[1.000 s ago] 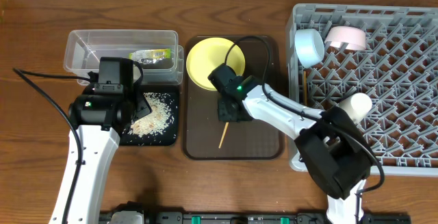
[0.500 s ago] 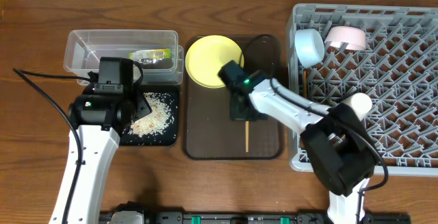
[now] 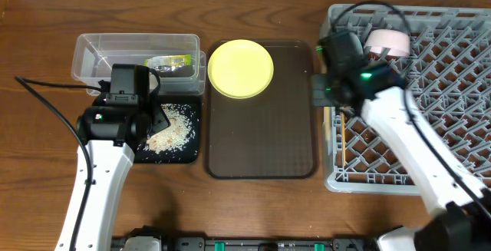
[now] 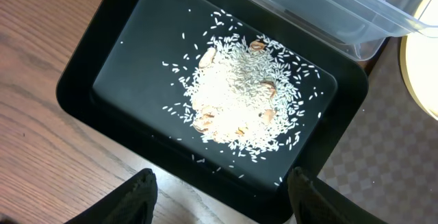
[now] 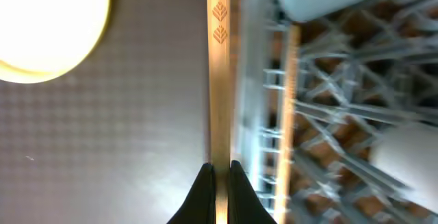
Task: Sort waste into correct bins and load items into the dishwasher rack
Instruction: 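Insert the second chopstick into the rack's left edge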
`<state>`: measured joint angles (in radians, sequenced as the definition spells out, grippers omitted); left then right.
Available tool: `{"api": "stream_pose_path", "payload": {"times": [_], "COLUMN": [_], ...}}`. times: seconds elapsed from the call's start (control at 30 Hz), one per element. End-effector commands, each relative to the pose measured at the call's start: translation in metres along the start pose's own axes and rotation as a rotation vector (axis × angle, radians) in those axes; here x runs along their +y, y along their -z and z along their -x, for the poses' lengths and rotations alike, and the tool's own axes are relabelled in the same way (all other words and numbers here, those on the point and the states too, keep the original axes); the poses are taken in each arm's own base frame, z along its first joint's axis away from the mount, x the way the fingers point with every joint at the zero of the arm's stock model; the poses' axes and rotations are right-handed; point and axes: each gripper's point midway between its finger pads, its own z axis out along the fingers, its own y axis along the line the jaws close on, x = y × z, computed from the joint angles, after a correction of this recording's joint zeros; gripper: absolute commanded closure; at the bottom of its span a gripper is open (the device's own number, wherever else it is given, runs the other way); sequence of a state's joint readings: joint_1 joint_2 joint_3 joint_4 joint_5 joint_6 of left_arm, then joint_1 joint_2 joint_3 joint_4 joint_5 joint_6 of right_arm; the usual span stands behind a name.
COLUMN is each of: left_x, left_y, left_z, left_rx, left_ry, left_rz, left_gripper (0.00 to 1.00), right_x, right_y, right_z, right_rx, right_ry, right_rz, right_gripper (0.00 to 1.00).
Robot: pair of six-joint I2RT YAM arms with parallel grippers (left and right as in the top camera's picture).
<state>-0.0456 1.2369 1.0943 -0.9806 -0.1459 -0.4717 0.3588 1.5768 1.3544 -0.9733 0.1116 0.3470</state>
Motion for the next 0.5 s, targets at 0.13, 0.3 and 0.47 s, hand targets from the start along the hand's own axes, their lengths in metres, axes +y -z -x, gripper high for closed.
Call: {"api": "stream_pose_path", "payload": {"times": [0.13,0.3,0.47], "left_x": [0.004,0.004,0.004], "left_y": [0.005,0.005,0.005], "left_z": [0.005,0.005,0.005], "left_rx": [-0.025,-0.024,-0.024], "left_ry": [0.014,0.014,0.014], "left_rz": [0.01,0.01,0.01], "left_gripper": [0.36,0.36,0.36], "right_x": [-0.041,-0.047,-0.044], "right_y": [-0.02,-0.043,-0.049], "right_z": [-0.02,-0.041,-0.032], "right_rx": [0.101,0.137,0.088], "right_ry": [0.033,0.031,0.026], "right_rz": [-0.074,-0.084,-0.072], "right_gripper": [0.99,0.99,0.88]}}
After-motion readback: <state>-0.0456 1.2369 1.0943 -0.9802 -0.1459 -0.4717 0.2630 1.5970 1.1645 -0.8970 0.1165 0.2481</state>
